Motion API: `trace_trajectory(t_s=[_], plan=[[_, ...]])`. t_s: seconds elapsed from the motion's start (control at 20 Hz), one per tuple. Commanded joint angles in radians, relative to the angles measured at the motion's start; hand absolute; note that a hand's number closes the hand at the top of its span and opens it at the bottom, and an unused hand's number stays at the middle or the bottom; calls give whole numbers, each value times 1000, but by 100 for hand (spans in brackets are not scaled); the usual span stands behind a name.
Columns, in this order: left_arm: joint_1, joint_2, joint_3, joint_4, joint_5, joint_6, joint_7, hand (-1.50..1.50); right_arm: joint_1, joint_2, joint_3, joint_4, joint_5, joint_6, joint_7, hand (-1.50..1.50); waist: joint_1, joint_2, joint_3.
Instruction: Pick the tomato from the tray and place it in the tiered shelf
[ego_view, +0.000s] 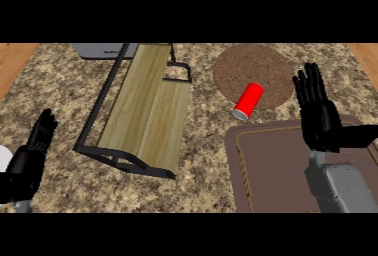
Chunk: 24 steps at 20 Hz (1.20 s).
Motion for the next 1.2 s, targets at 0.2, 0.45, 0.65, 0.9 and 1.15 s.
trace_trajectory(t_s=[0.2, 0.45, 0.65, 0.9, 1.15], plan=[[42, -14, -78, 24, -16, -39, 94, 0, 151, -356, -182, 113, 125, -76, 214, -150, -90, 26, -42], [23, -70, -190, 65, -38, -91, 147, 0, 165, -425, -292, 290, 141, -170, 368, 150, -34, 25, -37], [-81, -119, -179, 158, -56, -94, 157, 0, 219, -434, -340, 189, -19, 64, 289, -150, -24, 17, -38], [-86, -108, -162, 94, -43, -113, 240, 0, 212, -500, -295, 115, -5, 204, 288, -150, -14, 16, -38], [-31, -121, -186, 81, -59, -113, 212, 0, 160, -579, -182, -39, -21, 280, 629, -150, -2, 13, -40]])
